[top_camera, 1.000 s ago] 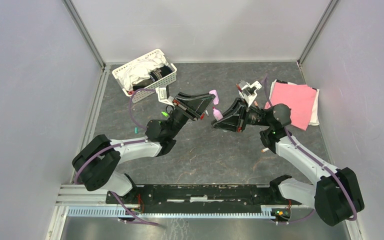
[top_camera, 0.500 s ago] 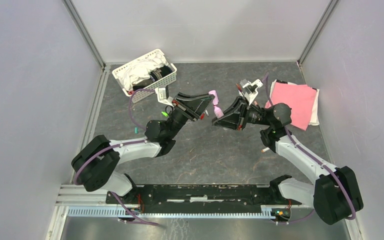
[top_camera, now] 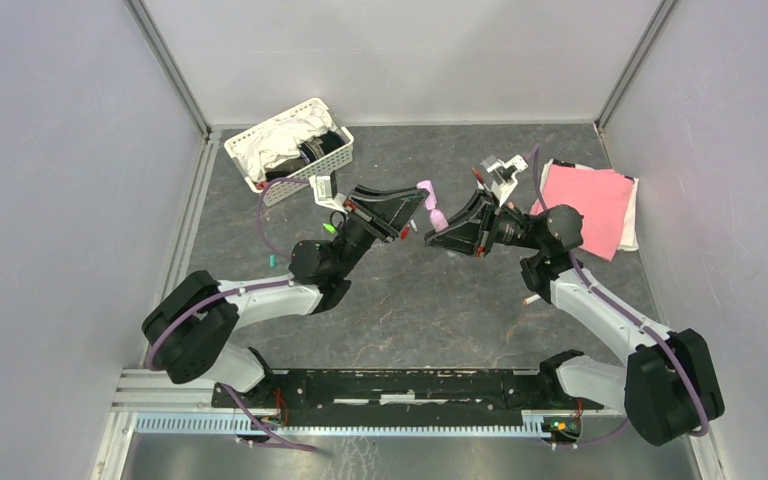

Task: Insert the pens into the pen caps
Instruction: Insert the pen cap onto the pen.

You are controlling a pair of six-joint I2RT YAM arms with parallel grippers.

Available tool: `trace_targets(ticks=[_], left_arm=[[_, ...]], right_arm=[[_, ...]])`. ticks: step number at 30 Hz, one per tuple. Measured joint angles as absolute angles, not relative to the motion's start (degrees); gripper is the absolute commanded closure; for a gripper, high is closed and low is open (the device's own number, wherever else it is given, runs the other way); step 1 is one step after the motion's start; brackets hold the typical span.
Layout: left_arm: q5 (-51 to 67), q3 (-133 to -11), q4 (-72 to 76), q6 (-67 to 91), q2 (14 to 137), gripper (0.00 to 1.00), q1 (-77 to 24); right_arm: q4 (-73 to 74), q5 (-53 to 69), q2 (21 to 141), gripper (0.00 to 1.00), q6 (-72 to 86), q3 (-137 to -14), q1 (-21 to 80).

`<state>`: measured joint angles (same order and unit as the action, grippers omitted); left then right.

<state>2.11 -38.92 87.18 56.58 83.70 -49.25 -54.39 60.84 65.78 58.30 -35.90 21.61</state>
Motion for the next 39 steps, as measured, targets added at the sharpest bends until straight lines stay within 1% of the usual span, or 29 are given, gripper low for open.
trace_targets(ticks=[10,26,36,39], left_arm=[[2.09,-38.92,87.44,56.58,83.74,0.98,-49.25],[2.28,-38.70,87.46,56.64,84.84,0.97,-49.25],[1.06,-38.72,87.83,57.58,87.07,0.95,-49.32],[0.64,-38.72,87.85,57.58,87.26,0.92,-49.34]], right_arm=[[-56.75,60.75,66.50,1.00,60.58,-36.21,21.45],[-57.60,60.71,67.13,1.00,60.12,-36.86,21.26],[-57.34,60.27,70.13,1.00,59.27,-37.82,21.26],[-57.32,60.07,70.37,1.00,58.92,-37.91,21.26]])
